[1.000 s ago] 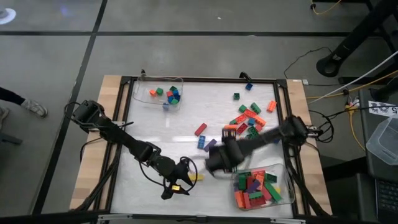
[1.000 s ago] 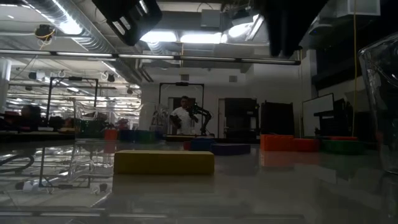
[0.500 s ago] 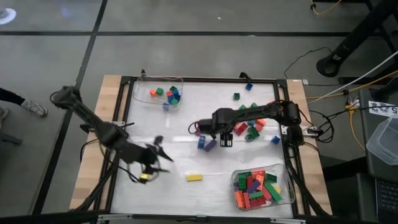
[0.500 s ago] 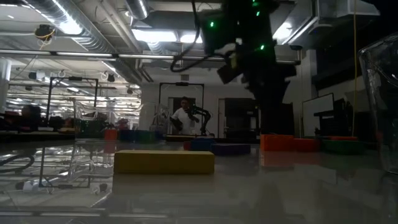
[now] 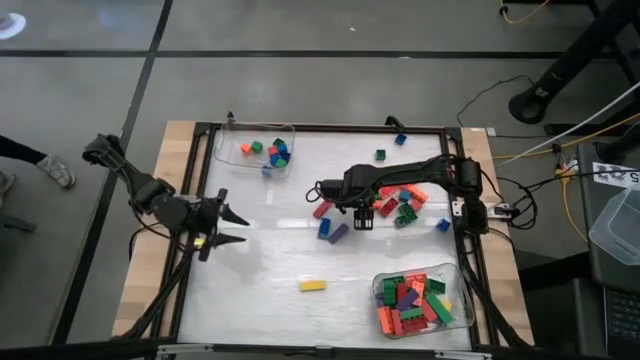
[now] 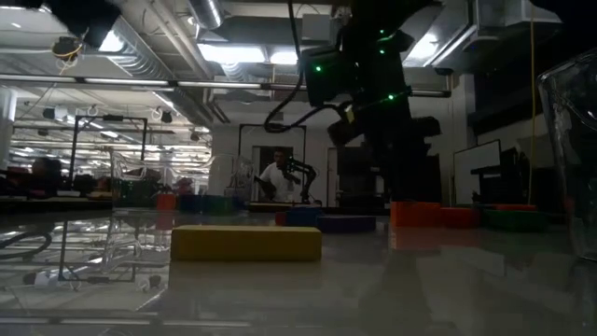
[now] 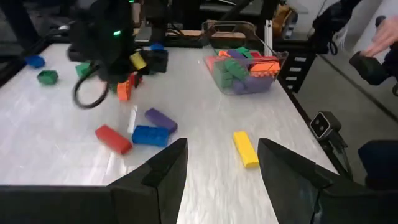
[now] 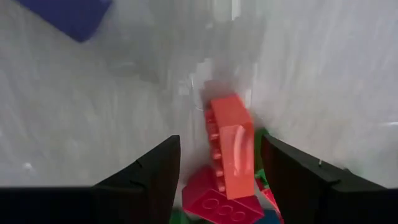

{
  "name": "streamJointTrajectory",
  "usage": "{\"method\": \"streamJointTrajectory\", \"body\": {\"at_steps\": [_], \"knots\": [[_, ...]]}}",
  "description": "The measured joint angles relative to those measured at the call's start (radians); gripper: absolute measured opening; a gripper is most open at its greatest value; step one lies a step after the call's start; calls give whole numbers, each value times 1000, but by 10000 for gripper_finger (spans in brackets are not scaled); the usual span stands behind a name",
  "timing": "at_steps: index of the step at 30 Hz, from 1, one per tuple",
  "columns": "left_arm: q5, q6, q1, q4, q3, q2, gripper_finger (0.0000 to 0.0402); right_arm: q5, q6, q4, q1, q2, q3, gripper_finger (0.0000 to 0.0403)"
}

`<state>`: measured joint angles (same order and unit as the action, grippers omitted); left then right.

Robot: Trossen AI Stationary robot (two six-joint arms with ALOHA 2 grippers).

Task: Sort blocks by size
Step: Put the rectangular orange game piece into the bottom transparent bin

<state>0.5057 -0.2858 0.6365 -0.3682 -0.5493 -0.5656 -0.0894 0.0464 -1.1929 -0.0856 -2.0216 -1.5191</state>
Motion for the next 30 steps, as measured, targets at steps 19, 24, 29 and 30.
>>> {"method": "streamJointTrajectory", "body": {"at_steps": [19, 24, 29, 30], "knots": [[5, -213, 0, 83, 316, 191, 184, 64, 11, 71, 0, 0, 88, 94], [33, -151, 0, 123, 348, 191, 184, 122, 11, 50, 0, 0, 41, 86], [34, -151, 0, 124, 348, 191, 184, 173, 13, -75, 1, 0, -105, 86], [35, -155, 0, 124, 348, 191, 184, 198, 12, -111, 1, 0, -144, 86]]}}
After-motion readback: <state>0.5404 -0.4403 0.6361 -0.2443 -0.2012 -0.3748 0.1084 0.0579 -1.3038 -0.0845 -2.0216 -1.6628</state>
